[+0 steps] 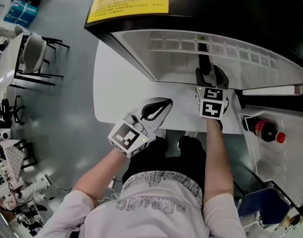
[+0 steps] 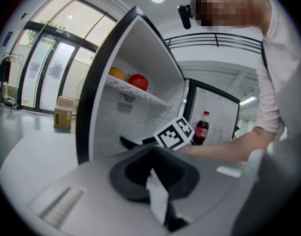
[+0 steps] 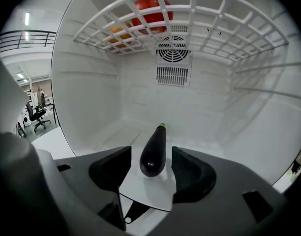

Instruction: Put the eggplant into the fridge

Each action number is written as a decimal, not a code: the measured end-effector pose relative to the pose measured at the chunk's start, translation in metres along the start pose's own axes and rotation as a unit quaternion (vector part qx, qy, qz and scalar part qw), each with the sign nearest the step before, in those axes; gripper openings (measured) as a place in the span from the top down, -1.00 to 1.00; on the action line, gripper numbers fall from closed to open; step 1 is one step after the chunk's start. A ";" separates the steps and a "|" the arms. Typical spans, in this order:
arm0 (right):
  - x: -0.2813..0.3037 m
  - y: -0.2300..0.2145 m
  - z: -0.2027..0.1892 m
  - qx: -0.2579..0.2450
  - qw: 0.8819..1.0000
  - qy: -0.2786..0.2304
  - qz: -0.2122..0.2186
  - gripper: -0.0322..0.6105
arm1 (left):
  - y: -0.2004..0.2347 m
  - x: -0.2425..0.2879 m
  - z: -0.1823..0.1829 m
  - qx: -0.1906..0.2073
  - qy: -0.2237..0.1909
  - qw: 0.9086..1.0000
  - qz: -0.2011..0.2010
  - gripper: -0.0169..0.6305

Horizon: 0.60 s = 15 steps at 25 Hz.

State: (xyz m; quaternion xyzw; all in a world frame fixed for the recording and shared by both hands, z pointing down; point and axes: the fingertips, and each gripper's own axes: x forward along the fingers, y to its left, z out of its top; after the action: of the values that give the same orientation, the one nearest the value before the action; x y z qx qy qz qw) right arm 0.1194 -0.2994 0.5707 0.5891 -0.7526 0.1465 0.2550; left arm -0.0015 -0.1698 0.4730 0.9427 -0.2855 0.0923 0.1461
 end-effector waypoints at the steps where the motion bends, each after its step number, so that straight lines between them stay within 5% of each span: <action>1: -0.004 0.001 0.003 -0.001 1.000 -0.002 0.002 0.16 | -0.001 0.000 0.003 0.001 -0.001 1.000 0.000 0.93; 15: -0.058 0.021 0.036 -0.005 0.999 -0.011 0.035 0.17 | -0.022 -0.020 0.046 0.002 -0.005 1.000 0.011 0.93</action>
State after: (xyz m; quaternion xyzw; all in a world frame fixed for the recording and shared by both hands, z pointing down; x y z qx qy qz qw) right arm 0.1021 -0.2661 0.5103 0.5628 -0.7761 0.1450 0.2449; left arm -0.0014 -0.1570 0.4199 0.9403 -0.2962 0.0897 0.1414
